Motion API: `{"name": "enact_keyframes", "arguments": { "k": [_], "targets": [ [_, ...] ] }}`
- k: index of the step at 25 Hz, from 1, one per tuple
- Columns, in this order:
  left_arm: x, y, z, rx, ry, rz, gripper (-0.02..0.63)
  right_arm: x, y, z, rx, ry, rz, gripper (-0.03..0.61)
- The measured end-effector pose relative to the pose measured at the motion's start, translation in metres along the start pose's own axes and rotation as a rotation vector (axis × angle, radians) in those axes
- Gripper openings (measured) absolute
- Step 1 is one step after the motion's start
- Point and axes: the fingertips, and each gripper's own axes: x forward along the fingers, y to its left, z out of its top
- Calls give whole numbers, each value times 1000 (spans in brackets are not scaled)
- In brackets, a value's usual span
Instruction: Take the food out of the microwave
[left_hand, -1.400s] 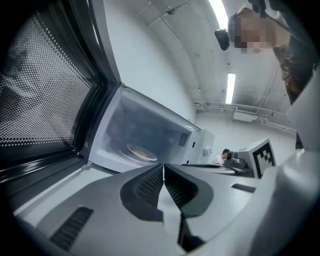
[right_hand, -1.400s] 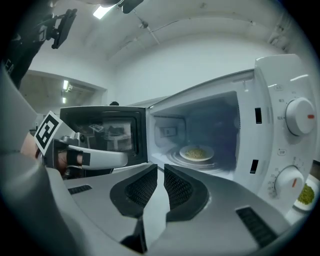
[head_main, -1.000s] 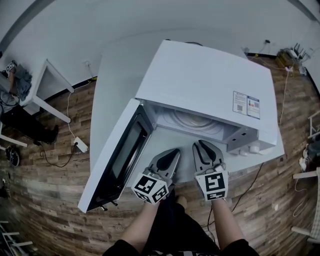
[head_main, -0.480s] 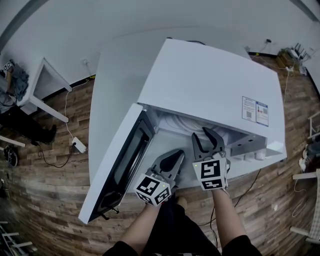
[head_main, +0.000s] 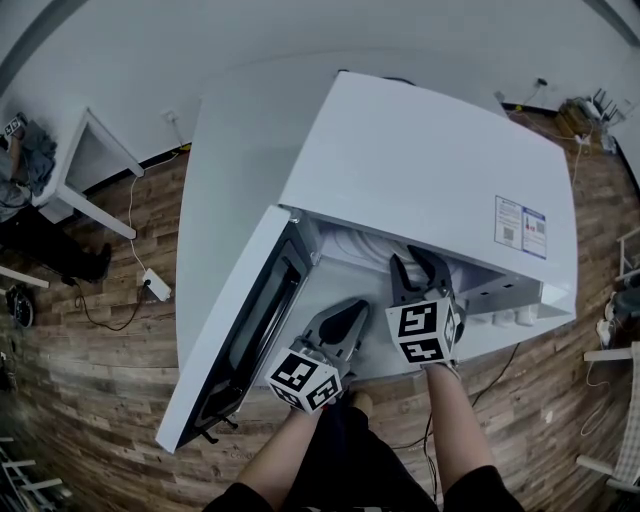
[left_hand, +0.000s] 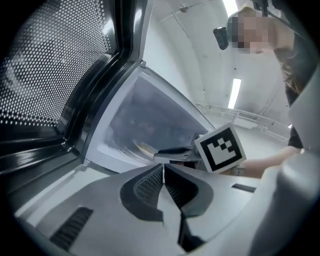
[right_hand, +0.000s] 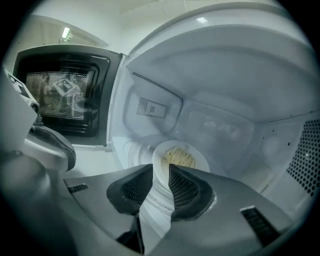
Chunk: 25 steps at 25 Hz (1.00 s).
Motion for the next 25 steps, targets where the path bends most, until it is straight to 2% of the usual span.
{"name": "enact_keyframes", "arguments": {
  "k": [4, 12, 15, 25],
  "targets": [
    [2, -1, 0, -70, -11, -18, 15, -4, 7, 2, -61, -15, 10, 81],
    [9, 5, 4, -258, -44, -27, 20, -39, 27, 4, -24, -105, 52, 62],
    [15, 5, 4, -340, -56, -42, 126, -50, 36, 0, -36, -121, 74, 60],
    [29, 4, 4, -595, -104, -100, 126, -75, 63, 0, -107, -194, 203, 54]
  ]
}}
